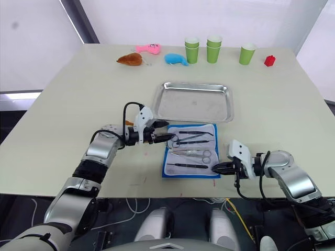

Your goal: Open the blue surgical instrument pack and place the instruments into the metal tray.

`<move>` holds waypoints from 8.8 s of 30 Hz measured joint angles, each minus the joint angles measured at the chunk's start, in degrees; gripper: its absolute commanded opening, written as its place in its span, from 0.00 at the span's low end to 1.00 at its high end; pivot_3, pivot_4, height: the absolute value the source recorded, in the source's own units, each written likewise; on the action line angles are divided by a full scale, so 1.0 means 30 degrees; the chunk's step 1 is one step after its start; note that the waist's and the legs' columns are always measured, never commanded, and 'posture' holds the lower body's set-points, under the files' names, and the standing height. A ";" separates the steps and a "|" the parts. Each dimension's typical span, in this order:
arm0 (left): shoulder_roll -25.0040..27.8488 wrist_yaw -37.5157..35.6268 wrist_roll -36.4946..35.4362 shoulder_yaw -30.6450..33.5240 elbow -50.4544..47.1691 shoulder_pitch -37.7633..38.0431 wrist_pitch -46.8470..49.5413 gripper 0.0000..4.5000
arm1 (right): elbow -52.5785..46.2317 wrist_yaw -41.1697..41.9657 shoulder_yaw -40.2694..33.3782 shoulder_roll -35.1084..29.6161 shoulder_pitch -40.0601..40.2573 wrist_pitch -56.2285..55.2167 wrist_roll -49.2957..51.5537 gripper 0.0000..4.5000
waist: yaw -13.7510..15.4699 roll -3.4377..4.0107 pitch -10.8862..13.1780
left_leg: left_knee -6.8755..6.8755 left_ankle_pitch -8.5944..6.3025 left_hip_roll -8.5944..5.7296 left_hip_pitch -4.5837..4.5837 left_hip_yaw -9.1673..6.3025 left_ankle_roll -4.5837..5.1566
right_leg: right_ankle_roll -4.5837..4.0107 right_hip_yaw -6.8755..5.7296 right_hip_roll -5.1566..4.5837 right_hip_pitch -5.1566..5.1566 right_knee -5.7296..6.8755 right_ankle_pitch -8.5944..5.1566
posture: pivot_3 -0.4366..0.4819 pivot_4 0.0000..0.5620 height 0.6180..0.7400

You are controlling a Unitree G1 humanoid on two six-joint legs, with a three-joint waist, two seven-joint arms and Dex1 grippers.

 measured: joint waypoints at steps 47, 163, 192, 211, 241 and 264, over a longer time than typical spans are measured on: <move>0.1848 -0.0507 -0.4609 0.3048 -0.6004 0.3594 0.2272 0.99 | -0.1805 -0.0371 -0.3058 0.0680 0.0451 0.0853 0.3310 0.94 | -0.0447 -0.0122 0.0157 | -0.0196 0.0000 0.0007 -0.0316 -0.0027 -0.0005 | -0.0002 0.0070 0.0051 -0.0361 -0.0103 0.0074 | 0.48 0.27 1.00; -0.1302 -0.6133 0.3247 -0.1191 1.2445 -0.6890 -1.1772 0.27 | 0.5422 -0.1641 -0.0035 0.4409 -0.2384 -0.6048 -0.1889 1.00 | -0.0454 -0.0153 0.0171 | 0.0004 0.0003 0.0004 -0.0245 -0.0062 -0.0002 | 0.0004 0.0080 0.0113 -0.0244 0.0029 0.0083 | 0.48 0.27 1.00; -0.1454 -0.7039 0.4047 -0.1559 1.2654 -0.7631 -0.9522 0.27 | 0.5411 -0.1948 0.0035 0.4429 -0.2264 -0.6021 -0.1889 1.00 | -0.0462 -0.0148 0.0085 | 0.0007 0.0003 0.0002 -0.0194 -0.0077 -0.0002 | 0.0004 0.0080 0.0124 -0.0189 0.0025 0.0081 | 0.48 0.27 1.00; -0.1661 -0.7354 0.4406 -0.1531 1.2713 -0.7808 -0.8771 0.01 | 0.5346 -0.2108 0.0044 0.4429 -0.2203 -0.5802 -0.1892 1.00 | -0.0450 -0.0136 0.0054 | 0.0007 0.0002 -0.0001 -0.0127 -0.0087 -0.0002 | 0.0005 0.0081 0.0126 -0.0108 0.0015 0.0078 | 0.48 0.27 1.00; -0.0859 -0.8873 0.4005 -0.1327 1.1033 -0.7915 -0.7755 0.01 | 0.5376 -0.1978 0.0218 0.4510 -0.2417 -0.5766 -0.1893 1.00 | -0.0551 -0.0143 0.0067 | 0.0003 0.0001 0.0004 -0.0184 -0.0092 -0.0001 | 0.0003 0.0084 0.0138 -0.0166 0.0007 0.0077 | 0.48 0.27 1.00; 0.0381 -0.9841 0.3986 -0.1372 0.8635 -0.7621 -0.6516 0.01 | 0.5256 -0.1948 0.0355 0.4506 -0.2491 -0.5042 -0.1998 1.00 | -0.0590 -0.0143 0.0069 | 0.0003 0.0002 0.0015 -0.0186 -0.0094 -0.0001 | 0.0003 0.0088 0.0153 -0.0181 0.0014 0.0077 | 0.48 0.27 1.00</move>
